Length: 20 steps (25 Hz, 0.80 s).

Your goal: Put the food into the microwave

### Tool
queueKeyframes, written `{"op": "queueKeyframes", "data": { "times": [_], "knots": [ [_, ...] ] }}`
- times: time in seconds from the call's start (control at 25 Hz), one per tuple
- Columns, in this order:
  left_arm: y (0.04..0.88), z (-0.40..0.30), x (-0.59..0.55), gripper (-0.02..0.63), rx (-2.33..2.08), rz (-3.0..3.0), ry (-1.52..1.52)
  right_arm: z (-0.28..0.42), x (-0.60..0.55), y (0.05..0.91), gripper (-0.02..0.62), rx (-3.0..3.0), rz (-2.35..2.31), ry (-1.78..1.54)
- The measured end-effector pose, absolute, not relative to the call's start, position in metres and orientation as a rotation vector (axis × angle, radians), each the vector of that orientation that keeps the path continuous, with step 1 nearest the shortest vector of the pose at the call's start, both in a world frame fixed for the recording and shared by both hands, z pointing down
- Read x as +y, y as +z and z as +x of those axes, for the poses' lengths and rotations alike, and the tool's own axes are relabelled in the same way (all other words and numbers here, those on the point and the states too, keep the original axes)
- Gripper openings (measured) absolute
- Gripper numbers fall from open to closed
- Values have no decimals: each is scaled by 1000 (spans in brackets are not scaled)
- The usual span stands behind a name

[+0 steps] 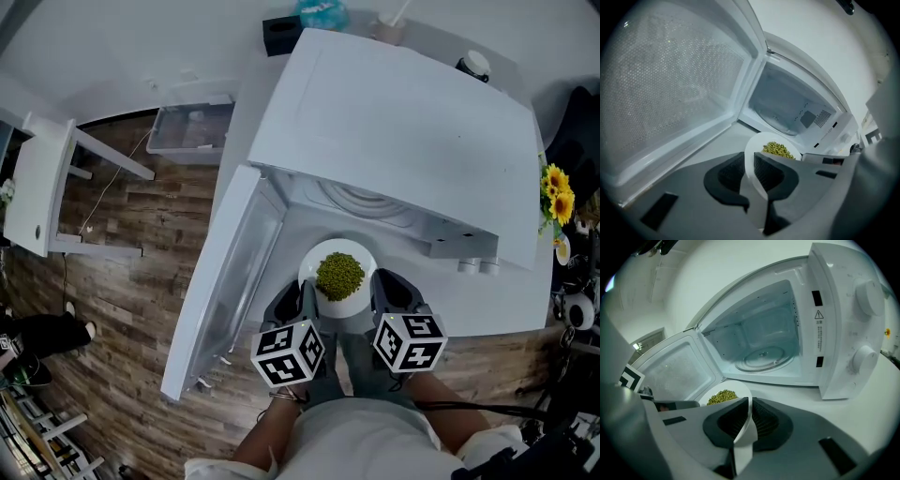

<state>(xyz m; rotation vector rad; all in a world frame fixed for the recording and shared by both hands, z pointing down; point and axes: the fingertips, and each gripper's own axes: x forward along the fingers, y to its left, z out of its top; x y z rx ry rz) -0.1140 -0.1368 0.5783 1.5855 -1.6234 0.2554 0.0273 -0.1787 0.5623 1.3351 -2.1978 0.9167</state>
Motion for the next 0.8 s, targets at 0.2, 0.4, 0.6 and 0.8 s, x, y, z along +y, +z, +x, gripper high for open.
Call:
{"op": "queueKeyframes", "data": {
  "times": [0.2, 0.4, 0.6, 0.8],
  "knots": [
    [571, -108, -146, 64, -1612, 1619, 257, 35, -184, 555, 21, -2199, 1372, 923],
    [563, -100, -156, 64, -1600, 1657, 261, 43, -190, 547, 21, -2202, 1415, 918],
    [553, -94, -165, 64, -1596, 1698, 273, 50, -195, 540, 21, -2201, 1451, 914],
    [546, -92, -175, 64, -1599, 1731, 283, 54, -199, 535, 21, -2202, 1482, 913]
  ]
}}
